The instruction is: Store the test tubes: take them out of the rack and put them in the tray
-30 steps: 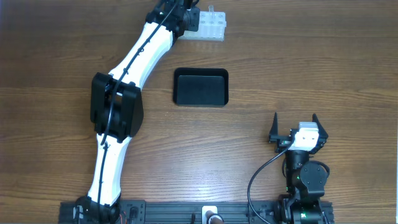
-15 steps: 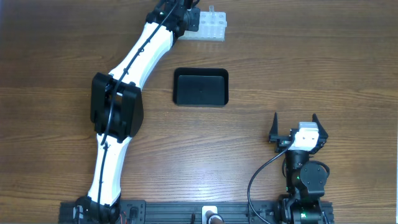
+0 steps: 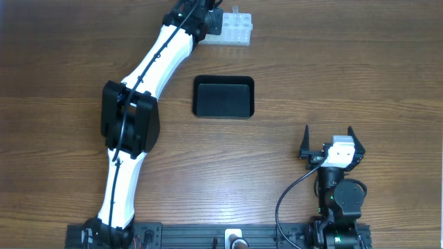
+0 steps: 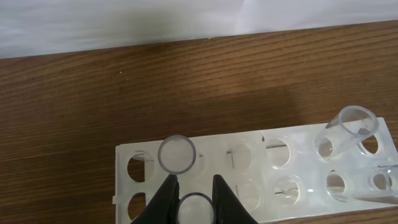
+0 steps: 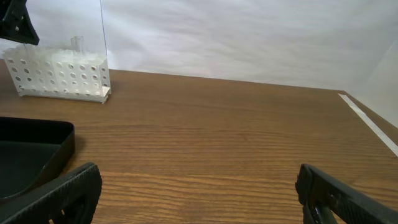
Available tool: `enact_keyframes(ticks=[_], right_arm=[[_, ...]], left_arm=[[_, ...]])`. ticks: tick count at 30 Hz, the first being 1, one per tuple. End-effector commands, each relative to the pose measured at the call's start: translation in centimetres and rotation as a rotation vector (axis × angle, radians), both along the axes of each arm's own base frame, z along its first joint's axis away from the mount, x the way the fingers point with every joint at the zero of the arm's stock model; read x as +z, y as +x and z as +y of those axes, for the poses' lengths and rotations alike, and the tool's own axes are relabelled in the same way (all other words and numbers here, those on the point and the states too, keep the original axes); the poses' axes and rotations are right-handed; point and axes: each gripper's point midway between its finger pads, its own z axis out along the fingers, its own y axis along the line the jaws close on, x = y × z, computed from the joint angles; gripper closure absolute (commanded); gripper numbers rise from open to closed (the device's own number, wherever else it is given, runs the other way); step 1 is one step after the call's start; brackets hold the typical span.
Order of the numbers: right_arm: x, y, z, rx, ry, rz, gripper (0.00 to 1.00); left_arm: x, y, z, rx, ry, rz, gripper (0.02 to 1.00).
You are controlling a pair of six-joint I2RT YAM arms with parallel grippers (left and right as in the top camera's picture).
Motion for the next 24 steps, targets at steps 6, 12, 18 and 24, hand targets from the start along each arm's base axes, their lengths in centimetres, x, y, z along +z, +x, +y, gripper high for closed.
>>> enact_keyframes(ticks=[6, 12, 18, 24], right_arm=[[-0.1, 0.0, 0.0, 0.0, 0.0, 0.0, 0.007], [-0.1, 0.0, 0.0, 0.0, 0.0, 0.0, 0.009], [-0.1, 0.0, 0.0, 0.0, 0.0, 0.0, 0.009], [-0.1, 0.0, 0.0, 0.0, 0.0, 0.0, 0.007]], left_arm=[[2.7, 0.1, -0.7, -0.002, -0.031, -0.043, 0.915], [5.2, 0.1, -0.2, 0.017, -0.029, -0.086, 0.93], [8.1, 0.0, 0.4, 0.04, -0.029, -0.136, 0.932], [10.7, -0.4, 0.6, 0.043, -0.042, -0.178, 0.936]])
